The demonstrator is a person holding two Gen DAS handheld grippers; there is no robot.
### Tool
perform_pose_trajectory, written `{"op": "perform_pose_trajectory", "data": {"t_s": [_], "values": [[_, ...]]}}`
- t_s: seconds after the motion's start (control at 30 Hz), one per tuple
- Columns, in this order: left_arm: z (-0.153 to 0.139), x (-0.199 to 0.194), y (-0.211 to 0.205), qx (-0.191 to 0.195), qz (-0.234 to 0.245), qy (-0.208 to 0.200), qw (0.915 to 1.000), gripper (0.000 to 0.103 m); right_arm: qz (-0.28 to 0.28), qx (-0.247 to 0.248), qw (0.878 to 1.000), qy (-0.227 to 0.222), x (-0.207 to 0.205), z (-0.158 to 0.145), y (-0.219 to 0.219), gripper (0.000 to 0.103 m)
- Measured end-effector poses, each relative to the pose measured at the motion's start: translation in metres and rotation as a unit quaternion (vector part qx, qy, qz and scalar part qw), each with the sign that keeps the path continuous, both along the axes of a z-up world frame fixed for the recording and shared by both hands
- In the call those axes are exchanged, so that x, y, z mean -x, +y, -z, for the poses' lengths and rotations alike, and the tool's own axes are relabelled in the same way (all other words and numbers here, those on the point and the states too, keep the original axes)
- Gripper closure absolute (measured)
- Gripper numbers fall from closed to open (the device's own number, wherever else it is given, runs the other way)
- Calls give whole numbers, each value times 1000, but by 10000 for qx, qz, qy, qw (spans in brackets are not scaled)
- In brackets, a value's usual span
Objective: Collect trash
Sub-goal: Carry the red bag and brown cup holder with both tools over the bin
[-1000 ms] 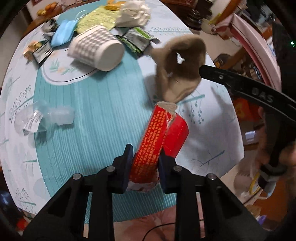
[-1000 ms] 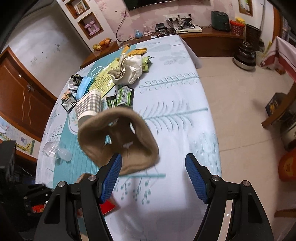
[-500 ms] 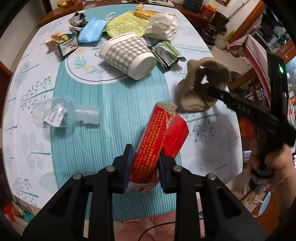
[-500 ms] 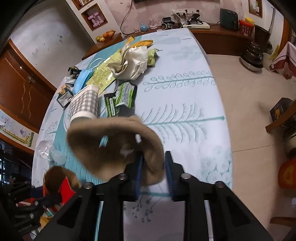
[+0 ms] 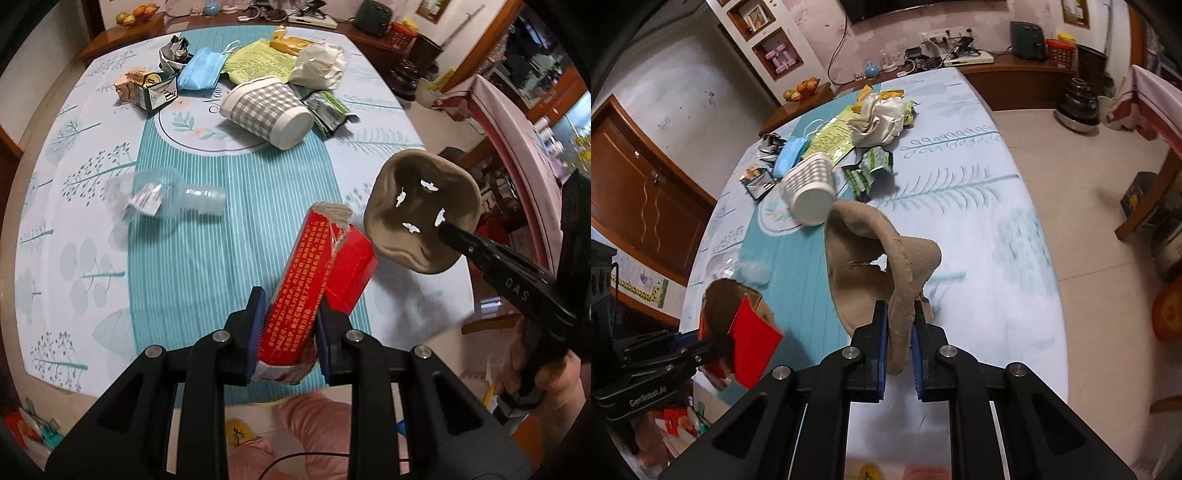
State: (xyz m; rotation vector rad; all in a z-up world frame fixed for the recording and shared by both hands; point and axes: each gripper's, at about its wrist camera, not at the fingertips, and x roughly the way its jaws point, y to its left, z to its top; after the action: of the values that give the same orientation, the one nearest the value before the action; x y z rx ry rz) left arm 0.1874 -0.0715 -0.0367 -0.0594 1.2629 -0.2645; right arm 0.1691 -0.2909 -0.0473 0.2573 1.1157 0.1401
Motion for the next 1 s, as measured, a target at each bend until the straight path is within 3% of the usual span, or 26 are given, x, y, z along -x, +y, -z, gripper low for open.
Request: {"op": "perform_pose_trajectory", "data": {"t_s": [0.3, 0.63, 1.0], "values": [[-23, 77, 40, -7, 514, -200, 9985, 81, 490, 111, 9987, -118, 133, -42, 60, 92], [-34, 169, 88, 140, 942, -450, 9944, 81, 689, 326, 9970, -159, 269, -57, 128, 92], [-9, 228, 114, 147, 971, -137, 9951, 81, 807, 437, 9953, 295, 344, -44, 150, 92]]}}
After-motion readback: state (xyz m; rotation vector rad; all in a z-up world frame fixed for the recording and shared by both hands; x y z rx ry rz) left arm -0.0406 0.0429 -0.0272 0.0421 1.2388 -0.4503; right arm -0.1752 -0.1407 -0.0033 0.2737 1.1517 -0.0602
